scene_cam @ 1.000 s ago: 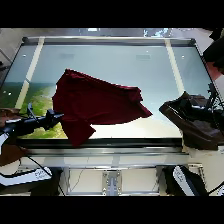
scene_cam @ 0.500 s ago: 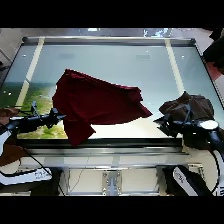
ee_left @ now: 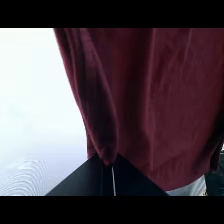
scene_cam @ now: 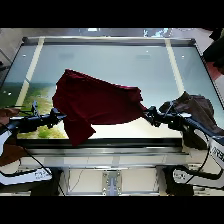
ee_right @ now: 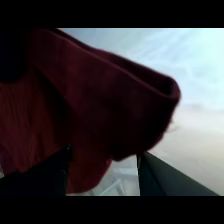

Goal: Fold the shirts.

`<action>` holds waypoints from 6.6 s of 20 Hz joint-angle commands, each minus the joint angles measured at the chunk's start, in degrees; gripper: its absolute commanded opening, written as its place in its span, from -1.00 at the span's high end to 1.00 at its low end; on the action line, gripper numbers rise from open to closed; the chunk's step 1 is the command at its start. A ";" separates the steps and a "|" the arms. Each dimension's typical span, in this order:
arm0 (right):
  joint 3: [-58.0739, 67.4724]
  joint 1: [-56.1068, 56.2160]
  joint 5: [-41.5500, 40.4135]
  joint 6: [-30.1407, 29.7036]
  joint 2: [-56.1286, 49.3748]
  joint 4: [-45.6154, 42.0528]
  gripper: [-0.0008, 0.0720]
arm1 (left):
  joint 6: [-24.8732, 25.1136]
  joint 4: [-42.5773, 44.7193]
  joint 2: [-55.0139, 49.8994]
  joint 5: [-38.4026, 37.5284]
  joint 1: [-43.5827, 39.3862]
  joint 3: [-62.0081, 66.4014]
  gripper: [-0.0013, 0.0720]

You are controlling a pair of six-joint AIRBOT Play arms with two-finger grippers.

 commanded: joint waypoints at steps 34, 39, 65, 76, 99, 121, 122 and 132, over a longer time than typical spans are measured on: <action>54.99 -0.33 36.22 13.88 11.19 -58.34 0.95 | -25.09 57.46 -1.33 -17.20 -24.59 66.82 0.92; 54.40 -0.33 19.87 13.84 -10.86 -52.46 0.95 | -25.16 57.77 -22.49 -2.43 -25.09 66.86 0.92; 44.57 4.28 20.02 14.32 -17.29 -54.05 0.16 | -26.21 61.51 -24.96 -23.26 -26.43 57.86 -0.92; 33.53 -14.14 37.64 14.36 18.08 -65.42 -0.08 | -37.00 58.16 28.20 -13.97 -11.50 16.81 -0.87; 15.76 -21.53 37.70 10.64 18.64 -47.43 -0.06 | -23.34 22.97 14.05 -11.10 -1.46 -11.87 0.91; -22.34 -21.53 12.20 12.72 18.60 -10.97 0.13 | -19.89 22.69 14.12 -14.36 -1.46 -11.85 0.92; -22.34 -21.53 12.00 12.72 18.60 -10.99 0.25 | -19.89 22.69 14.12 -14.36 -1.46 -11.87 0.92; -14.45 -21.53 32.20 -2.89 21.00 -12.20 0.94 | -17.40 16.48 28.20 -21.18 -1.18 -10.32 0.92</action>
